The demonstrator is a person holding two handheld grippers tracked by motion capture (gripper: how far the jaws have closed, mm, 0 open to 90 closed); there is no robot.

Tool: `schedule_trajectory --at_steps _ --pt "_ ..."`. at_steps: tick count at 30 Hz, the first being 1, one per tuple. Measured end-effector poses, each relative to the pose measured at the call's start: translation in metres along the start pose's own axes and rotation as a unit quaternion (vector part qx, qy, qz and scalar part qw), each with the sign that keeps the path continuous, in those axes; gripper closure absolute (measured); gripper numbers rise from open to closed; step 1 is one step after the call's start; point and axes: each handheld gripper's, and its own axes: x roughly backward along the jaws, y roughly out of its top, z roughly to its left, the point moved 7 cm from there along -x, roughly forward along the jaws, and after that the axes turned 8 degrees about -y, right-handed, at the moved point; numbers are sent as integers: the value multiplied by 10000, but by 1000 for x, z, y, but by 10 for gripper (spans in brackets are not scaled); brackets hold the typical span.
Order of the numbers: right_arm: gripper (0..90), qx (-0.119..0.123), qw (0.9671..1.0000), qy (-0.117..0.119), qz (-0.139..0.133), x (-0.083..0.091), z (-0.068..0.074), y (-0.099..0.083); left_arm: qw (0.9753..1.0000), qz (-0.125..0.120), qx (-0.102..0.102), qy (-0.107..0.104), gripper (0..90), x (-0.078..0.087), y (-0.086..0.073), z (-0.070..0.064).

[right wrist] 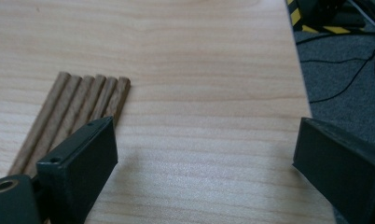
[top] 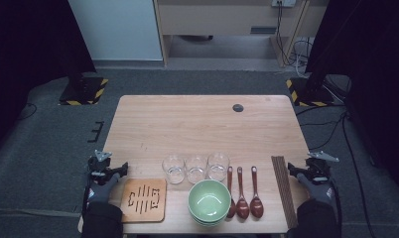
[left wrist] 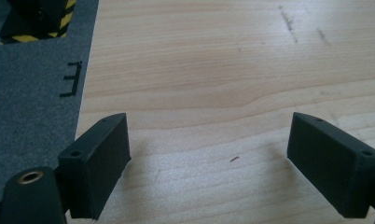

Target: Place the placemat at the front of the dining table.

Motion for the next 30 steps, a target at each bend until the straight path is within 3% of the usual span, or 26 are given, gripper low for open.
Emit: schedule_trajectory --at_steps 4,14,19,30 --pt "66 -187 9994 20 -301 12 0 9 9996 -279 -21 -39 145 11 7 -3" --pt "62 -272 9966 48 -781 34 7 30 9974 -674 46 -231 158 26 18 -9" --pt "55 -296 9962 201 -799 38 14 35 9960 -809 36 -387 161 32 24 -17" --pt "51 -81 9933 419 -1074 54 36 52 9916 -1086 -60 -693 171 45 36 -37"
